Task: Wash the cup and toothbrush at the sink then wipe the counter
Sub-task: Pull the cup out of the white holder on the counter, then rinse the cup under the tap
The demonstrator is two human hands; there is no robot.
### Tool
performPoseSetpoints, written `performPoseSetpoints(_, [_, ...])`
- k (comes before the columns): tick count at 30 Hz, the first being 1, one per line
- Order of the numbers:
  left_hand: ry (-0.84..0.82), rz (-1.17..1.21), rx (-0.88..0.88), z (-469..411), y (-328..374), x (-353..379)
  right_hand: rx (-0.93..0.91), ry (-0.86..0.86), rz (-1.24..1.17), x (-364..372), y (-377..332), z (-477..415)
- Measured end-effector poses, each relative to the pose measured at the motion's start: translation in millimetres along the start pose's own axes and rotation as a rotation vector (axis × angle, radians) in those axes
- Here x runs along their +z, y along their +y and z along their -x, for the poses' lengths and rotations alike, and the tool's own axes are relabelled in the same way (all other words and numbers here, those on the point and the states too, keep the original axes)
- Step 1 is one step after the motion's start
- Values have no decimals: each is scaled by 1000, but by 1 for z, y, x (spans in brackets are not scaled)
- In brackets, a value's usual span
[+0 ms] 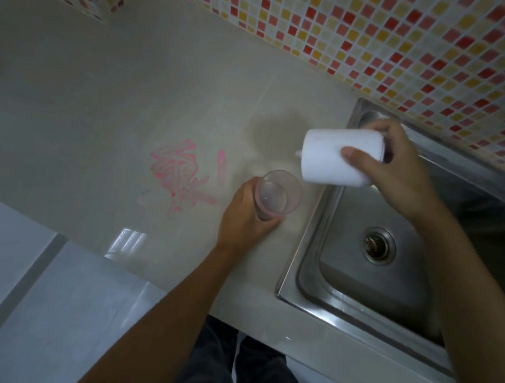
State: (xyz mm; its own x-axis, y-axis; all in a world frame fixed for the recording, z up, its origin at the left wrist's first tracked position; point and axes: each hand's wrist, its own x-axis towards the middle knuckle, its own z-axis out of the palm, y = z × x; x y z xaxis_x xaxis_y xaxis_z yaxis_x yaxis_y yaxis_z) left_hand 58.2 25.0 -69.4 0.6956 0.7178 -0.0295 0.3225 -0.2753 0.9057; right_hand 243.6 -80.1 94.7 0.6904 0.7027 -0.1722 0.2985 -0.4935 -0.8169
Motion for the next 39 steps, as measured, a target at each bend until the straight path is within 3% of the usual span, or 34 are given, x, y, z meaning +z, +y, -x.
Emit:
performPoseSetpoints(2, [1,-17,-1,-1,-1,2,170,41,-277,4,27,-7])
performPoseSetpoints(6, [9,-32,-22,0,-1,3,419,-59,-852,20,68,-16])
performPoseSetpoints(9, [18,-28,-18,0,1,2,432,-104,-979,39,78,-17])
performPoseSetpoints(12, [17,-35,-23,-1,2,2,364,-54,-844,60,81,-25])
performPoseSetpoints(17, [32,-33,-36,0,3,2,194,106,-301,82,87,-38])
performPoseSetpoints(25, [51,-26,-41,0,3,2,-53,127,-178,97,93,-40])
performPoseSetpoints(29, [56,-30,-26,0,3,2,-18,105,-138,93,99,-33])
performPoseSetpoints(35, [38,14,-22,4,7,1,134,267,98,84,115,61])
performPoseSetpoints(39, [-70,69,68,17,21,8,330,144,282,71,167,144])
